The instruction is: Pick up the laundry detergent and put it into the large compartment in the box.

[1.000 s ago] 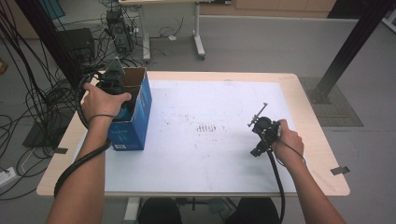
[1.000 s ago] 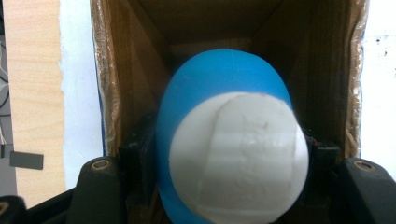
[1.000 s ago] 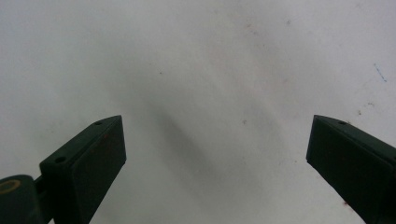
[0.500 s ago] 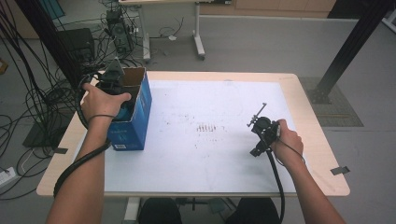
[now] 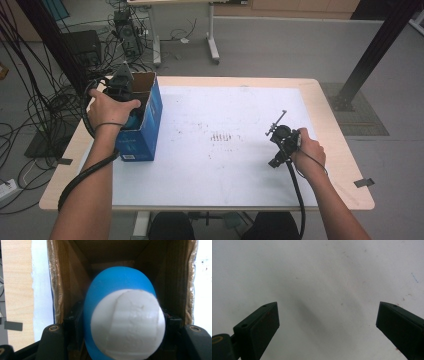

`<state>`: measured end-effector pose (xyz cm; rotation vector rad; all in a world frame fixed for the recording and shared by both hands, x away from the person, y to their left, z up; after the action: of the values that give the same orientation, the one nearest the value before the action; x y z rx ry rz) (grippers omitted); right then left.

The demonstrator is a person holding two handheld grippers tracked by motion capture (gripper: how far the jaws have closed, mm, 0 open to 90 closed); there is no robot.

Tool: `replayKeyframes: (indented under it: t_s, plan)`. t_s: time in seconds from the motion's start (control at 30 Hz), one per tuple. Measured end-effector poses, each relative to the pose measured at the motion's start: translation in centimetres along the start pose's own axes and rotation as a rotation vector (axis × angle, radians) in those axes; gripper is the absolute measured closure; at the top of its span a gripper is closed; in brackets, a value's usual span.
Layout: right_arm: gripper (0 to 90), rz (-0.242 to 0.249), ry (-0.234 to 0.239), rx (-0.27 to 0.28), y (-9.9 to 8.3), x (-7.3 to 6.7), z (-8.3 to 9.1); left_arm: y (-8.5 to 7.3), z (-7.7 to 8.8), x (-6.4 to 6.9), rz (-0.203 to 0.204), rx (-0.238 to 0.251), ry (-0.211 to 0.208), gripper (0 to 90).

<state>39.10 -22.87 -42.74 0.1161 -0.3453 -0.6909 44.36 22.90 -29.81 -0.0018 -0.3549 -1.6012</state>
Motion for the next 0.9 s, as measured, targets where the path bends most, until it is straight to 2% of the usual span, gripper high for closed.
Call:
replayKeyframes:
  t_s: [0.9]
  plan:
    - [4.4,0.0,0.002,0.003,0.1,-0.03,-0.04,-0.03,0.0,-0.02,0.001,0.0,0.0,37.2]
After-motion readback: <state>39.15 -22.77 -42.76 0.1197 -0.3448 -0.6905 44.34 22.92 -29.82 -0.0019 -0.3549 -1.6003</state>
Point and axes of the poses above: each handheld gripper's, and its own axes: z roughly backward along the jaws, y roughly out of its top, x roughly to its right, the point moved 3 cm from there along -z, roughly forward along the jaws, and after that the axes turned 15 degrees about -y, right-handed, at the moved point
